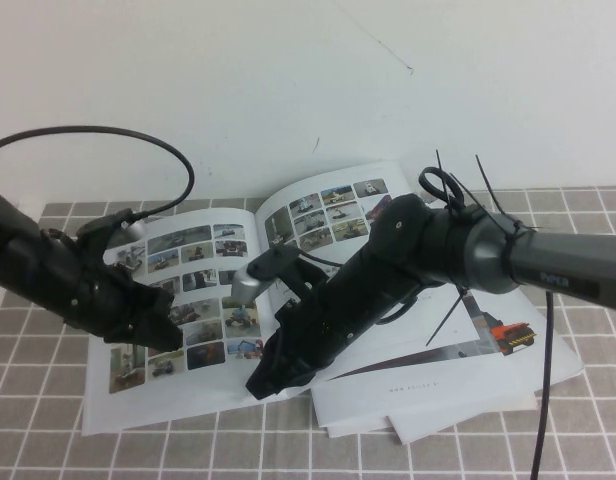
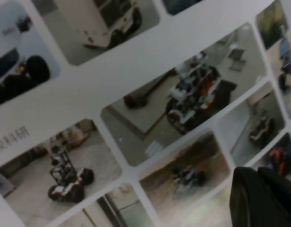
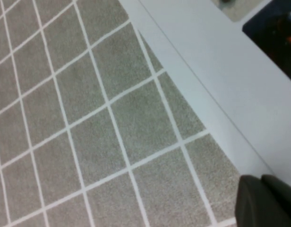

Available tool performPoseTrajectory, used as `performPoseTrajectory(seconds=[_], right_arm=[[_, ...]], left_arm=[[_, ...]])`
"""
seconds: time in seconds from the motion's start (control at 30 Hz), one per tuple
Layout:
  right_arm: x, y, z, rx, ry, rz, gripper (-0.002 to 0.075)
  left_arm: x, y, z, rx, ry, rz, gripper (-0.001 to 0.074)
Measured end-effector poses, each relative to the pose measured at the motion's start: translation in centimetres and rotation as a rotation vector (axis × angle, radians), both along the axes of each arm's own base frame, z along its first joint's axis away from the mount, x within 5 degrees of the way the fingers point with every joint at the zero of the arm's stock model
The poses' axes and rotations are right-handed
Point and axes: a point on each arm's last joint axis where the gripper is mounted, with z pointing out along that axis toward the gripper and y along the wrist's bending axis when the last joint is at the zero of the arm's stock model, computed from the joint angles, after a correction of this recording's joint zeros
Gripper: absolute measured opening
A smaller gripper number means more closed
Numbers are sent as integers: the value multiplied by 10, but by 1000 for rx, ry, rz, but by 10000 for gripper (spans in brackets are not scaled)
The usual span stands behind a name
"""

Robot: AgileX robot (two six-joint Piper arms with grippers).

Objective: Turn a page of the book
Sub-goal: Open the closed book

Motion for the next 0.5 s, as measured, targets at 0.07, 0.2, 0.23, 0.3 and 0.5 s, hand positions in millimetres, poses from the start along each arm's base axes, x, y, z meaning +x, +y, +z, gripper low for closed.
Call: performPoseTrajectory(seconds=[0.07,0.2,0.23,0.3,0.5], right_arm=[[0,-1,11,9,-27,7,-1],[3,-11,52,55,-101,-4,-1],[4,-16,67,71,-126,-12,-1],[6,-28,97,107,-180,-34,-1],[-5,-80,200,205,-360,-106,-1]], left_arm=[[0,0,-7,4,13,6,-4],[2,1,-15,14,18,20,-4],[2,2,-16,16,18,22,-4],[3,2,-19,18,22,24,-4],[1,-1,-5,-19,9,28,-4]])
